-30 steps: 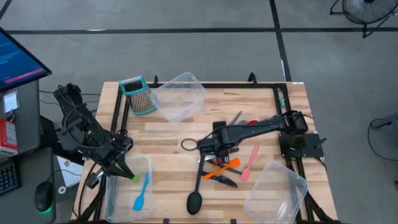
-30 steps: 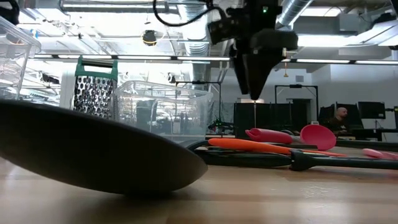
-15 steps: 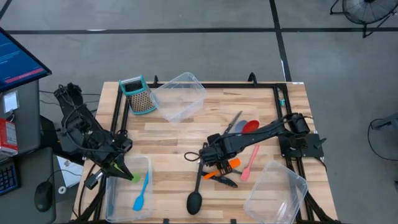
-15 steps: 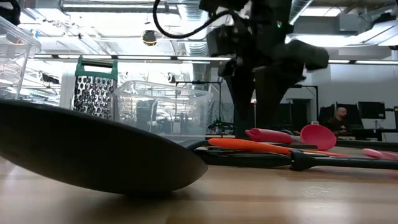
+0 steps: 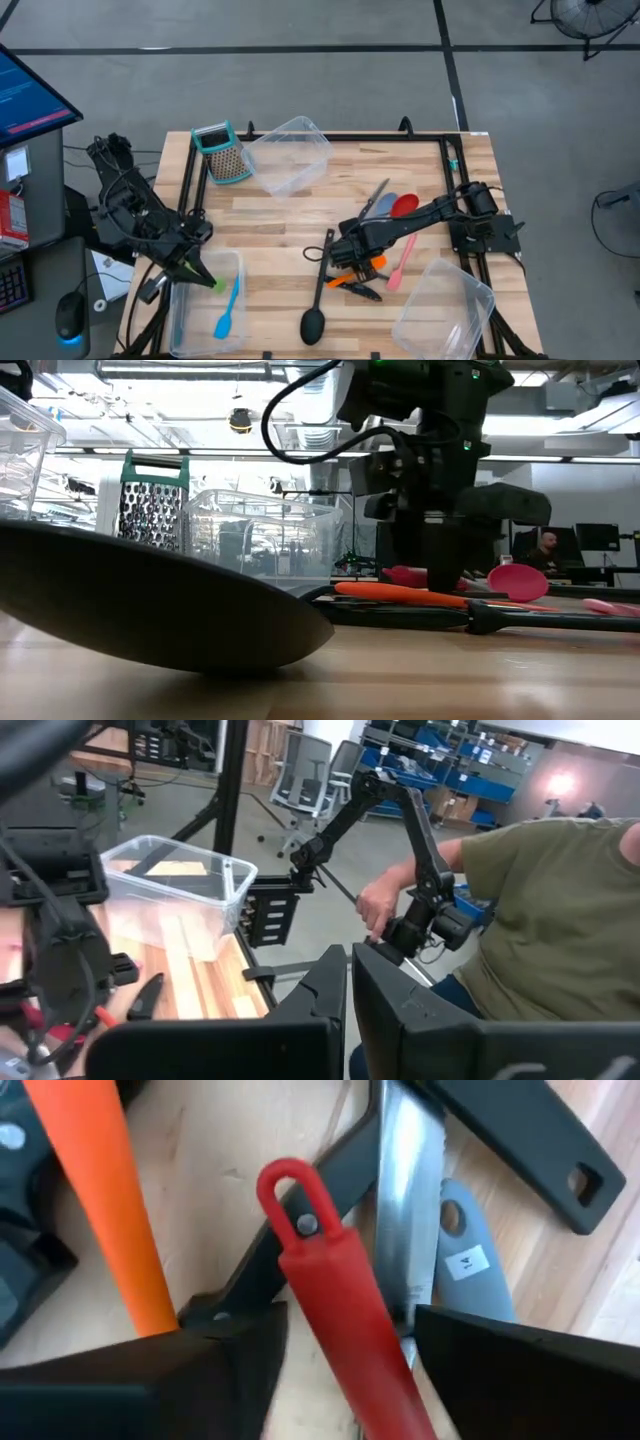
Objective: Pick & Place Kitchen Items
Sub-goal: Put the red serving spoon into the bottom right transparent bin
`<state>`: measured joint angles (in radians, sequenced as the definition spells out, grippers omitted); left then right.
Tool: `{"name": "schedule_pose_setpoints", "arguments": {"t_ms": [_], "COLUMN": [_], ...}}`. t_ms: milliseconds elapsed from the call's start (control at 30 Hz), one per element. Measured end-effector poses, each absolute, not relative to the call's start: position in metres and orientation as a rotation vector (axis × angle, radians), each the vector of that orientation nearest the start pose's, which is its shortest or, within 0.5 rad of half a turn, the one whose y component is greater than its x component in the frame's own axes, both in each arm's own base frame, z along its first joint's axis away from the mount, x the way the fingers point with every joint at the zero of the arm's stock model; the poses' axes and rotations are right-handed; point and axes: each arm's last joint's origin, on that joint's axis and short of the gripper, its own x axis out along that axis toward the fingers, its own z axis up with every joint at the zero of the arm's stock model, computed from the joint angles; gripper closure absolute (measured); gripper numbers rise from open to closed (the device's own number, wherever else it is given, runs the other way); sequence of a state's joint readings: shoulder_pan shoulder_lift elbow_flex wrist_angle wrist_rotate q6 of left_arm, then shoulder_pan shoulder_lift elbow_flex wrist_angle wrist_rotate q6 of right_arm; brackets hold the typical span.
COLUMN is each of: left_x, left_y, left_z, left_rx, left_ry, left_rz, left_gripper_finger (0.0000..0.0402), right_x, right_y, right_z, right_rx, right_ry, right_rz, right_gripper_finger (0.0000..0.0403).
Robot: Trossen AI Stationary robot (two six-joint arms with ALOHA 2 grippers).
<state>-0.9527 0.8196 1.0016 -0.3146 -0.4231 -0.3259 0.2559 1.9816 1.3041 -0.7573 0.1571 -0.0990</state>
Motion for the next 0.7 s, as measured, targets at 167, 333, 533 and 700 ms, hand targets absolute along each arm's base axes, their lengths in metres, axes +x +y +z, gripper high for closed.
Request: {"name": "schedule_pose_setpoints", "arguments": {"t_ms": [167, 333, 533, 700], "left_x": [0.104, 0.104, 0.104, 0.104], "left_y": [-0.126, -0.126, -0.126, -0.125], "left_z": [0.387, 0.387, 0.387, 0.388], "left_rx": [-0.233, -0.233, -0.233, -0.23], "left_ry": [0.187, 0.187, 0.187, 0.183], "left_rz": [-0.501, -0.501, -0.5, -0.491], "left_gripper_finger": [0.0399, 0.0399, 0.0399, 0.0399], "right_x": [0.357, 0.361, 0.37, 0.364], "right_y": [0.085, 0.088, 0.09, 0.084], "right_z": [0.143, 0.15, 0.172, 0.228], "right_rx": [-0.388, -0.338, -0.312, -0.274], "right_ry": [1.399, 1.389, 1.339, 1.195], "right_rz": [0.146, 0.181, 0.187, 0.065], "right_gripper_finger": [0.0319, 0.0345, 0.0346, 0.0348]}}
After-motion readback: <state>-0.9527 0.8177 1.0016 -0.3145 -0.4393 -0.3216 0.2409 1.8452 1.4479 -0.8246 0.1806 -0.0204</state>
